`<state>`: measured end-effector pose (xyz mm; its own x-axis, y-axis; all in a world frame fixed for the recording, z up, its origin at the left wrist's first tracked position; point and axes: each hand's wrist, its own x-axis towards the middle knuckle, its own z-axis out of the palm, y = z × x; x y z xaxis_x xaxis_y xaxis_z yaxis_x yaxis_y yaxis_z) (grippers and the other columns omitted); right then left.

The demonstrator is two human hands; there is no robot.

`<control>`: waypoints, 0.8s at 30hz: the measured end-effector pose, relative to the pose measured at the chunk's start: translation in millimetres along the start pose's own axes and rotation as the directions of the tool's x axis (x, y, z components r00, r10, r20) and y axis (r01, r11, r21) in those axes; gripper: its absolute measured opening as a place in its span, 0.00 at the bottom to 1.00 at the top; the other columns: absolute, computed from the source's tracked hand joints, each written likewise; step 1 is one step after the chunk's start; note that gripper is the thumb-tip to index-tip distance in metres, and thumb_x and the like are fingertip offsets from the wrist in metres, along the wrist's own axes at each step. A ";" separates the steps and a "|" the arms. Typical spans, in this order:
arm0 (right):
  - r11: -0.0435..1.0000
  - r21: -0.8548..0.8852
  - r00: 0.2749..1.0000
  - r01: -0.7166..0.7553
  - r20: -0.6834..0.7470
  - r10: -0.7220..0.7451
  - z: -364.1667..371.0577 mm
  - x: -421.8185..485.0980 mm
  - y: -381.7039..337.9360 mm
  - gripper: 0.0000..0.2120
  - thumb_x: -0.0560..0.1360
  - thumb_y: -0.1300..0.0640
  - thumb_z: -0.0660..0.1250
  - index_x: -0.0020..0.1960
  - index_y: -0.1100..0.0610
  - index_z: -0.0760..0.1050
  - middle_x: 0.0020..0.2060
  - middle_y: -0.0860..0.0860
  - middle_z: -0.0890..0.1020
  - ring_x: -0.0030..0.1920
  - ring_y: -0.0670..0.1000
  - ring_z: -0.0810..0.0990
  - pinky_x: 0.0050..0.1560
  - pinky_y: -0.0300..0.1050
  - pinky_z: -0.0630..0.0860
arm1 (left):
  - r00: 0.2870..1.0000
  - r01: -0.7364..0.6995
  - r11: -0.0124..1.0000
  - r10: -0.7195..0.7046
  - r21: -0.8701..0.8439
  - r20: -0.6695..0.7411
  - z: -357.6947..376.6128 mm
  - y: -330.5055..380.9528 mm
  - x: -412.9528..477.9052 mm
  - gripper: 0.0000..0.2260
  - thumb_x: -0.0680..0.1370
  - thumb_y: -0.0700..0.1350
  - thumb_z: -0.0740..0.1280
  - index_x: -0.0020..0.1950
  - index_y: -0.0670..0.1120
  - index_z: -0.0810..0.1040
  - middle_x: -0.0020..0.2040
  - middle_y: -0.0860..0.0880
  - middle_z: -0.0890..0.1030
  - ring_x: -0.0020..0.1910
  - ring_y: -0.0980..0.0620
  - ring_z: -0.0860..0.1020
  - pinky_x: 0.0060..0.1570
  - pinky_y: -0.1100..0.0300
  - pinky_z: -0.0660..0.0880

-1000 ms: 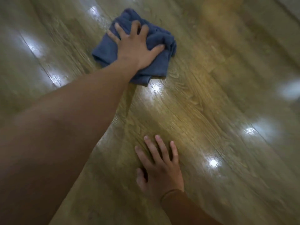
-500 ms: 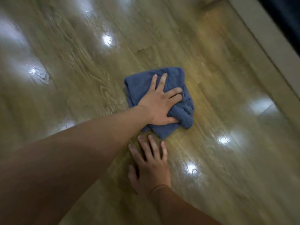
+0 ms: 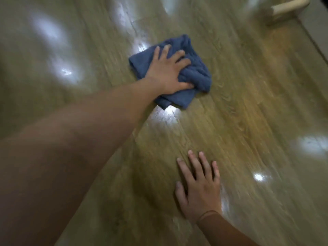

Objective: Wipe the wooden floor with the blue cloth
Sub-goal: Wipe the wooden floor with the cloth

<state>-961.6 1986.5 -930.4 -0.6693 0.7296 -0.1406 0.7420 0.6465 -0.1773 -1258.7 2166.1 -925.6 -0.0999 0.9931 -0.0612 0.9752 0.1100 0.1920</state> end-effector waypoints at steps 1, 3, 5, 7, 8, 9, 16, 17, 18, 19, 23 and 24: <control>1.000 -0.001 1.000 0.009 -0.010 -0.009 1.1 0.3 -0.2 0.30 0.71 0.43 0.61 0.73 0.46 0.69 0.75 0.52 0.68 0.76 0.59 0.64 0.73 0.68 0.58 | 0.997 0.074 0.997 -0.074 -0.005 -0.037 -3.6 -30.4 -10.4 0.37 0.71 0.75 0.56 0.75 0.56 0.63 0.78 0.51 0.61 0.78 0.34 0.53 0.75 0.35 0.44; 1.000 0.012 0.999 0.010 -0.034 -0.009 3.0 1.4 -0.1 0.30 0.70 0.43 0.61 0.72 0.47 0.71 0.75 0.53 0.70 0.75 0.60 0.65 0.73 0.68 0.58 | 0.975 0.204 0.979 -0.203 0.003 -0.090 -6.0 -84.6 -41.6 0.37 0.72 0.75 0.58 0.75 0.55 0.64 0.78 0.51 0.61 0.78 0.36 0.53 0.76 0.36 0.45; 1.000 0.016 0.996 0.013 -0.087 -0.012 5.4 2.8 1.5 0.30 0.69 0.44 0.60 0.71 0.47 0.69 0.74 0.54 0.71 0.74 0.60 0.66 0.73 0.68 0.58 | 0.938 0.331 0.944 -0.328 0.005 -0.108 -10.6 -121.6 -80.9 0.38 0.71 0.76 0.57 0.75 0.54 0.65 0.78 0.51 0.62 0.79 0.37 0.53 0.76 0.36 0.45; 0.999 0.004 0.992 0.033 -0.124 -0.032 7.3 2.1 1.2 0.30 0.69 0.44 0.60 0.71 0.47 0.69 0.73 0.55 0.72 0.73 0.61 0.67 0.73 0.68 0.58 | 0.889 0.447 0.895 -0.443 0.007 -0.116 -15.5 -145.9 -128.9 0.41 0.69 0.78 0.54 0.74 0.54 0.66 0.77 0.50 0.63 0.78 0.37 0.54 0.75 0.35 0.47; 0.999 0.001 0.989 0.033 -0.141 -0.033 8.0 1.3 0.5 0.30 0.69 0.44 0.59 0.71 0.48 0.69 0.72 0.56 0.73 0.73 0.61 0.68 0.72 0.67 0.57 | 0.868 0.487 0.873 -0.484 0.005 -0.113 -18.6 -156.7 -153.3 0.42 0.68 0.78 0.52 0.73 0.53 0.66 0.77 0.50 0.63 0.78 0.36 0.54 0.75 0.35 0.48; 1.000 -0.005 0.987 0.025 -0.160 -0.026 8.9 1.4 0.6 0.29 0.70 0.44 0.59 0.71 0.48 0.70 0.72 0.56 0.73 0.73 0.61 0.68 0.72 0.67 0.57 | 0.849 0.521 0.854 -0.518 -0.002 -0.102 -20.9 -166.8 -177.4 0.43 0.67 0.78 0.51 0.73 0.53 0.67 0.77 0.50 0.64 0.78 0.36 0.54 0.75 0.35 0.49; 0.996 -0.059 0.974 -0.069 -0.218 0.055 23.9 3.7 3.6 0.30 0.73 0.41 0.54 0.71 0.50 0.73 0.73 0.54 0.72 0.71 0.62 0.70 0.71 0.67 0.59 | 0.690 0.716 0.697 -0.716 -0.045 -0.106 -19.7 -191.4 -303.5 0.42 0.69 0.78 0.51 0.74 0.54 0.66 0.77 0.53 0.63 0.79 0.40 0.52 0.76 0.37 0.48; 0.996 -0.061 0.976 -0.071 -0.211 0.057 24.4 3.6 2.8 0.30 0.73 0.41 0.54 0.71 0.51 0.74 0.74 0.54 0.71 0.72 0.62 0.69 0.72 0.67 0.59 | 0.685 0.720 0.693 -0.719 -0.046 -0.113 -20.1 -190.7 -314.7 0.41 0.69 0.78 0.51 0.75 0.54 0.66 0.78 0.53 0.63 0.79 0.40 0.52 0.76 0.37 0.47; 0.996 -0.061 0.981 -0.060 -0.186 0.048 22.7 2.6 1.3 0.30 0.73 0.41 0.54 0.71 0.51 0.73 0.74 0.55 0.70 0.73 0.62 0.68 0.72 0.67 0.58 | 0.675 0.728 0.684 -0.728 -0.055 -0.119 -16.0 -193.1 -328.2 0.40 0.70 0.77 0.53 0.75 0.54 0.65 0.78 0.52 0.62 0.79 0.40 0.52 0.76 0.37 0.47; 0.998 -0.043 0.989 -0.044 -0.146 0.037 17.1 3.5 -3.1 0.31 0.73 0.41 0.54 0.72 0.52 0.72 0.75 0.55 0.68 0.75 0.62 0.65 0.73 0.67 0.57 | 0.662 0.735 0.674 -0.736 -0.066 -0.141 -13.7 -195.1 -340.5 0.39 0.72 0.76 0.56 0.76 0.53 0.65 0.78 0.52 0.62 0.79 0.40 0.51 0.76 0.38 0.46; 0.999 -0.029 0.999 -0.031 0.021 0.031 0.8 1.4 -10.5 0.31 0.74 0.42 0.53 0.75 0.51 0.65 0.78 0.56 0.62 0.79 0.59 0.55 0.77 0.67 0.49 | 0.629 0.763 0.642 -0.764 -0.072 -0.145 -6.7 -183.7 -382.8 0.40 0.72 0.74 0.57 0.76 0.50 0.64 0.79 0.48 0.62 0.79 0.38 0.53 0.77 0.39 0.45; 0.999 -0.016 0.999 -0.035 0.018 0.035 2.5 0.8 -9.9 0.31 0.74 0.43 0.53 0.75 0.50 0.64 0.78 0.55 0.61 0.79 0.59 0.54 0.77 0.66 0.48 | 0.627 0.766 0.638 -0.768 -0.074 -0.134 -4.9 -182.3 -402.5 0.40 0.72 0.75 0.57 0.76 0.50 0.65 0.79 0.48 0.62 0.79 0.38 0.53 0.77 0.40 0.46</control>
<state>-969.6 1980.2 -931.2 -0.6435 0.7475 -0.1647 0.7653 0.6243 -0.1566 -1397.2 1746.5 -931.2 -0.8378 0.5432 -0.0544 0.5313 0.8342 0.1478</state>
